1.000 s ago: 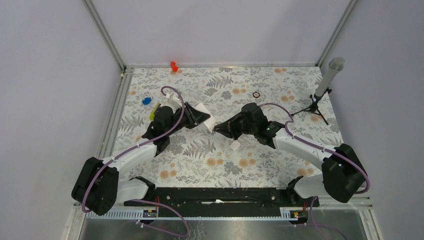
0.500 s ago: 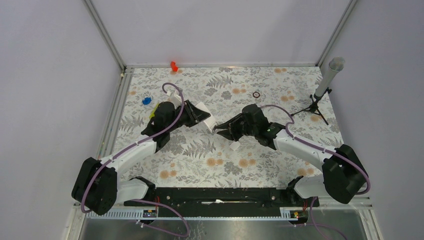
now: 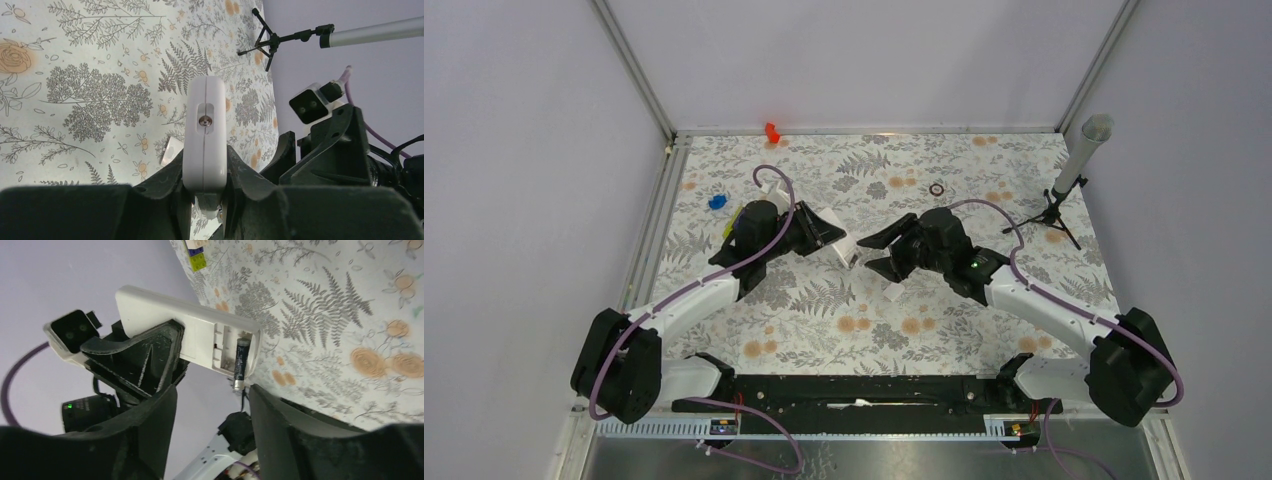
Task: Load the batteries into the remote control
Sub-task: Load the battery into the remote control.
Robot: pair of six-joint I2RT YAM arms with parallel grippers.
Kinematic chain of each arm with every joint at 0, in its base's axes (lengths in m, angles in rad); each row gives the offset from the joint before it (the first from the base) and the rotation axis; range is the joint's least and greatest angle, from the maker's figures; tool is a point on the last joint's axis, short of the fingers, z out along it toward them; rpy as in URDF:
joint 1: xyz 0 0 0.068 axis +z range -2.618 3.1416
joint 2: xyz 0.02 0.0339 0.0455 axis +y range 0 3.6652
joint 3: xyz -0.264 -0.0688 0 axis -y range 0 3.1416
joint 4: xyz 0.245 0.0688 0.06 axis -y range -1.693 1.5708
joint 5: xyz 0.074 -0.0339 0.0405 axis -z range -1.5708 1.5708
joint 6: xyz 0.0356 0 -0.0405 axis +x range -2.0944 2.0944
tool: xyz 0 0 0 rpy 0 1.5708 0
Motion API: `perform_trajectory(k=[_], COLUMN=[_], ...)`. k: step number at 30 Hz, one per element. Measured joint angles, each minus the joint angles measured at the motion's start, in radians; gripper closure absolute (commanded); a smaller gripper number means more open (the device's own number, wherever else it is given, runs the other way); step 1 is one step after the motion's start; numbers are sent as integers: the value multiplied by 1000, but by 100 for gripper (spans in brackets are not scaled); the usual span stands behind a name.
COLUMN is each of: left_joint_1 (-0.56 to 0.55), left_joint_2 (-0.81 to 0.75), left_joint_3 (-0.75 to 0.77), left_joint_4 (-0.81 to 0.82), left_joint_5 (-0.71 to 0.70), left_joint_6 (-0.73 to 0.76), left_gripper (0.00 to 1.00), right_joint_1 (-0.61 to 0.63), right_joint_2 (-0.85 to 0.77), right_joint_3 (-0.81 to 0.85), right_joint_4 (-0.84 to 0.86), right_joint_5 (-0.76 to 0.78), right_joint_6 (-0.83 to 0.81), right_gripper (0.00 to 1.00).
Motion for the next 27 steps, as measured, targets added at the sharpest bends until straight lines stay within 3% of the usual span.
perform_trajectory(k=[5,10,17,27], left_joint_1=[0,0,0,0], left_joint_2=[0,11,44,55], left_joint_3=[31,96,185,229], left_joint_4=[-57,-140,-244,-318], left_joint_5=[29,90,210,301], left_joint_6=[7,40,84,126], left_gripper=[100,100,100,100], right_joint_1=[0,0,0,0], right_joint_2=[-35,-146,-116,-55], right_joint_3=[1,2,53,56], right_joint_4=[-58,-62,-25,2], right_joint_5=[46,85,-66,-247], right_joint_6=[-224,-525,-859,-1023], right_gripper=[12,0,1,1])
